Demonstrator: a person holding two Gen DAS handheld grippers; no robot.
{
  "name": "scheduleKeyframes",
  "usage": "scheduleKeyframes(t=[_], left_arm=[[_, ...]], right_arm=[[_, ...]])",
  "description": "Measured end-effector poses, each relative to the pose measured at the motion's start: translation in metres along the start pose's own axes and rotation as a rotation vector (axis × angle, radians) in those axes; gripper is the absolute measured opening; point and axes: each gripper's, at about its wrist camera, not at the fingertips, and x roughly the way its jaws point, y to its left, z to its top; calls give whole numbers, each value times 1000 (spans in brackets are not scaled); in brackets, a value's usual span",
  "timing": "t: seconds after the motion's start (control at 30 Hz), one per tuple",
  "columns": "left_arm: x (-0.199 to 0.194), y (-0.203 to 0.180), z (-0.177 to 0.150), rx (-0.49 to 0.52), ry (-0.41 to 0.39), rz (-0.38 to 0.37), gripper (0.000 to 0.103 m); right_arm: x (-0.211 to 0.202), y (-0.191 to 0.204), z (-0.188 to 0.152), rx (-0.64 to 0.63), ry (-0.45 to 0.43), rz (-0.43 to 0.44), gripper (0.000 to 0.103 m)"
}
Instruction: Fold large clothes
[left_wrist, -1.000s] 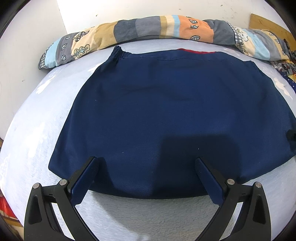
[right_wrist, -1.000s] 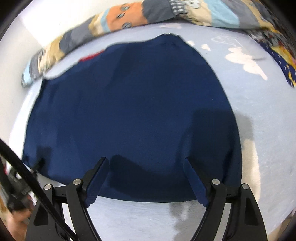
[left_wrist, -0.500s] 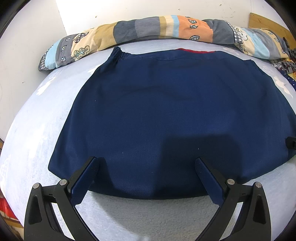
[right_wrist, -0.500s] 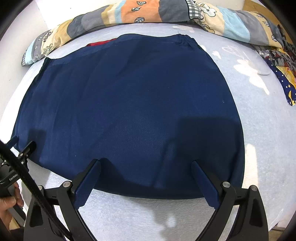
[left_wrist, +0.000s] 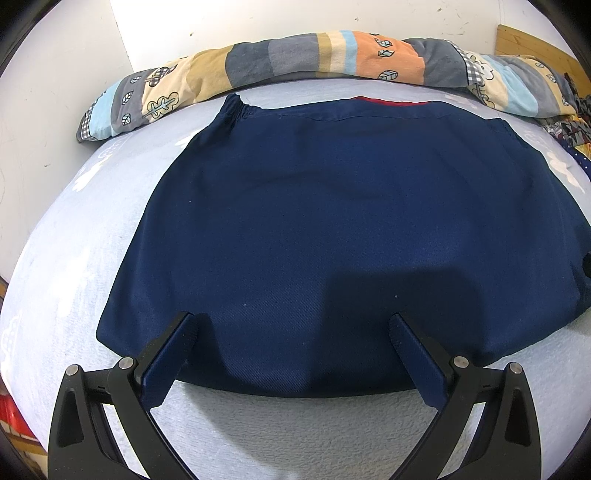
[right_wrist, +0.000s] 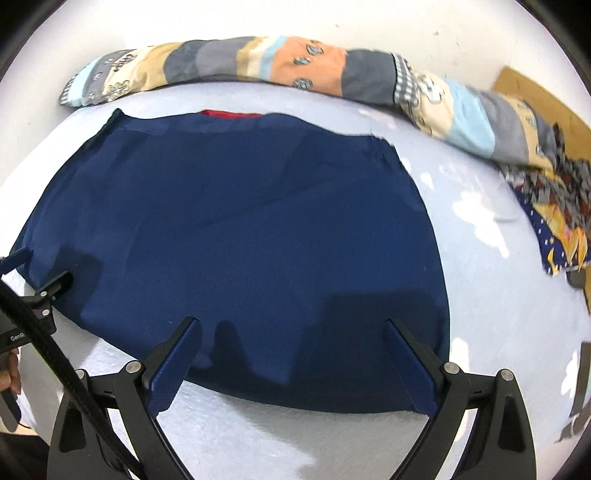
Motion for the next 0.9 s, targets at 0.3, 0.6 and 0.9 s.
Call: scheduleKeyframes(t=[0.3,0.6,0.9], left_arm=[[0,0,0,1,-3,-1,103],[1,0,1,3,-8,-1,103],[1,-1,1,4,-12,1,103]], right_arm=[[-13,15,2,-84,-79,-41,100],[-41,34,5,-173,-218,-109,100],[-42,35,6,-180,-232,-122,100]])
